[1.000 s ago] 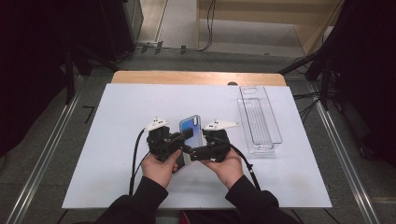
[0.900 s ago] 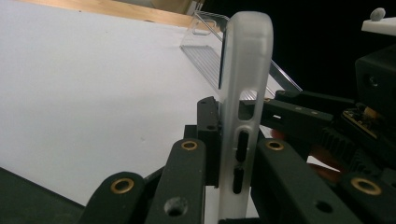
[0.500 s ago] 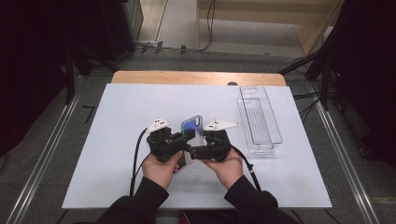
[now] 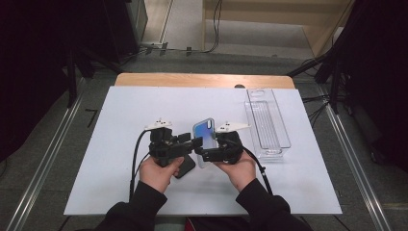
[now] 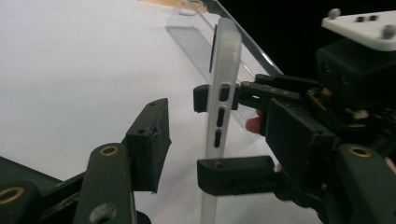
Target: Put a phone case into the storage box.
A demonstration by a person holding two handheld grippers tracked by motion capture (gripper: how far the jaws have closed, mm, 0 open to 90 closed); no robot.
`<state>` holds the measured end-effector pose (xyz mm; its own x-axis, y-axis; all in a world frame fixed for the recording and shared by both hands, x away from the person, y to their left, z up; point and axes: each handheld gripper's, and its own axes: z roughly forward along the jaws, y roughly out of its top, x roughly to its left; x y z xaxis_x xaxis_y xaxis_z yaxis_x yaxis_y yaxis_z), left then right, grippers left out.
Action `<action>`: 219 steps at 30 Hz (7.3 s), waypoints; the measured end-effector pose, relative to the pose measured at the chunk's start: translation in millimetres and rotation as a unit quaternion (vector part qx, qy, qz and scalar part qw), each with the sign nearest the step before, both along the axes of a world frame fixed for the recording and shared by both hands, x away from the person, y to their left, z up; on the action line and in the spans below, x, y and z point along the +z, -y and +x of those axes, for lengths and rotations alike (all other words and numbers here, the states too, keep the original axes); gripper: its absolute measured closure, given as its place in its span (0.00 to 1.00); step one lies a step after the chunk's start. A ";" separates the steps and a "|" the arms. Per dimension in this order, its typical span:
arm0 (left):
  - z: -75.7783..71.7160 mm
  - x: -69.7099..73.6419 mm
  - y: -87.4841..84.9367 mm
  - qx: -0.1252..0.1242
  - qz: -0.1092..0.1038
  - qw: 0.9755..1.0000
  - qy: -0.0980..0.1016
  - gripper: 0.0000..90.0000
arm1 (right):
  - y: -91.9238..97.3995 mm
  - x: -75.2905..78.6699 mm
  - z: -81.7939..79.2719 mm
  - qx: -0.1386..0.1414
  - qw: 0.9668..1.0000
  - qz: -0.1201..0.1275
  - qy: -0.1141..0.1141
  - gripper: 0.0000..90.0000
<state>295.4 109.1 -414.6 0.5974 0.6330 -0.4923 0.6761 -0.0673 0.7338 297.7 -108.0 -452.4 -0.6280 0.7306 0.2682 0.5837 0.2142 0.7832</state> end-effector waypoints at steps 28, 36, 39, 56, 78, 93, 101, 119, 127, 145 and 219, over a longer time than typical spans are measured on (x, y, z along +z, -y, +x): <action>-1.2 -8.0 -23.6 -0.213 0.107 0.970 0.057 0.34 | 42.9 24.0 16.9 0.113 0.993 0.012 -0.006 0.16; -6.6 -24.7 -36.9 -0.225 0.132 0.964 0.050 0.32 | 52.9 28.5 18.3 0.112 0.994 0.010 -0.006 0.16; -9.2 -28.0 -40.3 -0.222 0.138 0.964 0.043 0.32 | 55.6 29.5 18.8 0.111 0.994 0.007 -0.005 0.16; -18.6 -41.7 -64.0 -0.181 0.149 0.972 0.014 0.32 | 79.6 41.4 22.8 0.067 0.998 0.009 0.000 0.16; -22.1 -44.0 -84.2 -0.113 0.141 0.984 -0.003 0.32 | 116.8 57.1 35.5 -0.019 0.999 0.022 0.020 0.16; -24.1 -43.4 -95.4 -0.082 0.138 0.987 0.001 0.32 | 149.6 59.6 49.1 -0.115 0.993 0.015 0.033 0.16; -27.2 -43.7 -97.7 -0.072 0.143 0.987 0.002 0.33 | 161.4 59.5 59.7 -0.161 0.986 -0.004 0.053 0.16; -28.5 -45.2 -98.8 -0.068 0.136 0.988 0.000 0.33 | 169.6 58.0 114.6 -0.225 0.973 -0.028 0.052 0.16; -28.4 -45.2 -97.5 -0.072 0.138 0.988 0.001 0.32 | 171.1 57.5 140.1 -0.242 0.969 -0.040 0.041 0.16; -28.3 -45.6 -97.1 -0.076 0.138 0.987 0.003 0.33 | 165.1 14.3 178.6 -0.286 0.956 -0.057 0.040 0.16; -10.0 -40.0 -98.6 -0.073 0.136 0.988 -0.028 0.30 | 131.4 51.3 78.2 -0.094 0.995 -0.028 -0.007 0.00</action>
